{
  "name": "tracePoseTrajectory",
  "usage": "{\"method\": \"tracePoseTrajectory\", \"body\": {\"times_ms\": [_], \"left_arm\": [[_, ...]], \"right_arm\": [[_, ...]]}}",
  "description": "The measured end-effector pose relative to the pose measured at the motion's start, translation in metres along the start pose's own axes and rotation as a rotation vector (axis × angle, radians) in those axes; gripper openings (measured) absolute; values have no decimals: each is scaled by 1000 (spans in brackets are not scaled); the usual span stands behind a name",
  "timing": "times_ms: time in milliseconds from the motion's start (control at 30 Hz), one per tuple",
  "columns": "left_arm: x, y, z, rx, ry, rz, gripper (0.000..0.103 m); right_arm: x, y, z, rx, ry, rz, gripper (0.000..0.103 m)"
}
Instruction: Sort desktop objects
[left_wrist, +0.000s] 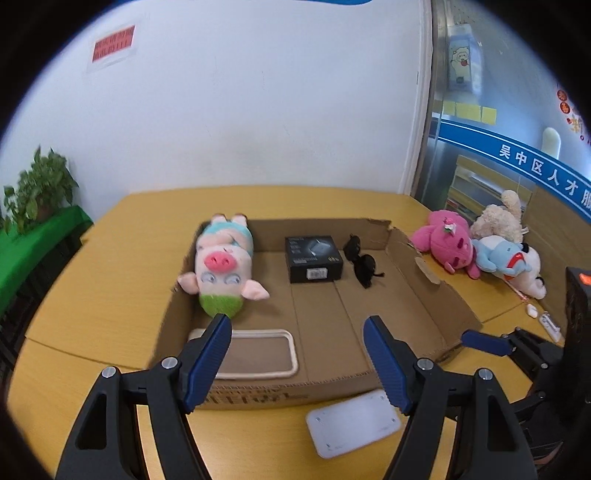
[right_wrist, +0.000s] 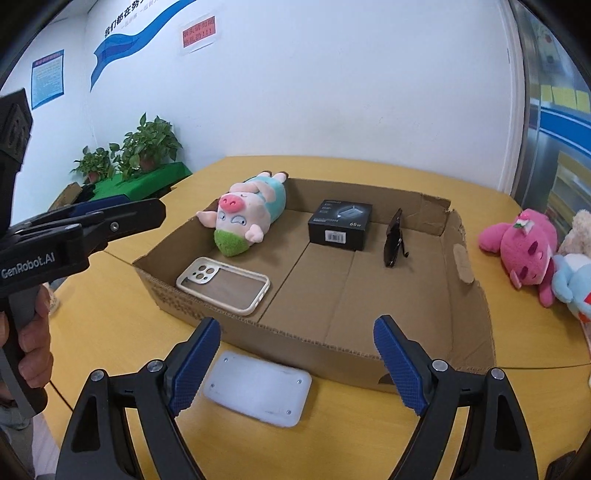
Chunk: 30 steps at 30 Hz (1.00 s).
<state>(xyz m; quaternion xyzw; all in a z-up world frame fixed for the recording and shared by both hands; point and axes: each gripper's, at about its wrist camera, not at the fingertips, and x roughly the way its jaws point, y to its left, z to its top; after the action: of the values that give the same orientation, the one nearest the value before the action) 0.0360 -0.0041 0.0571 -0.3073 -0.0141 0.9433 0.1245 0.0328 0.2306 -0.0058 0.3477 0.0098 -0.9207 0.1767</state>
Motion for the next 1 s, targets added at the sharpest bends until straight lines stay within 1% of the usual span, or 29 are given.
{"method": "tracePoseTrajectory", "body": {"times_ms": [33,100,167,200,233,300,367,467,500,567,633,700,733,767,900,1000], "left_arm": [[3,1,-5,-8,24,-25,74],[9,3,-15,-28,71,-62,74],[19,6,-29,-72,142,-123,74],[25,6,-38,-87,174,-165,74],[29,6,-44,-89,190,-180,74],[42,7,-58,-102,241,-185,74],[54,10,-68,-124,290,-222,74],[75,12,-82,-141,358,-279,74],[86,12,-88,-149,394,-306,74],[101,14,-96,-175,440,-307,73],[115,17,-103,-202,475,-316,72],[121,18,-105,-219,482,-330,71],[122,17,-106,-223,477,-340,68],[121,16,-105,-220,476,-344,66],[117,14,-102,-184,461,-313,66],[111,16,-96,-180,432,-317,66]], "right_arm": [[2,-3,-5,8,19,29,87],[12,-10,-22,36,93,116,89],[24,-17,-42,72,157,188,89],[31,-19,-50,91,183,201,89],[37,-22,-56,108,206,204,89],[47,-27,-63,139,232,216,89],[58,-31,-65,159,264,235,89],[74,-29,-66,129,306,252,89],[80,-27,-65,121,314,266,89],[88,-21,-61,102,314,294,89],[95,-17,-59,81,318,297,88],[105,-15,-58,70,334,284,86],[107,-14,-57,72,338,283,83],[110,-13,-56,72,339,281,83],[110,-8,-54,44,325,272,79],[101,-7,-53,44,290,269,76]]}}
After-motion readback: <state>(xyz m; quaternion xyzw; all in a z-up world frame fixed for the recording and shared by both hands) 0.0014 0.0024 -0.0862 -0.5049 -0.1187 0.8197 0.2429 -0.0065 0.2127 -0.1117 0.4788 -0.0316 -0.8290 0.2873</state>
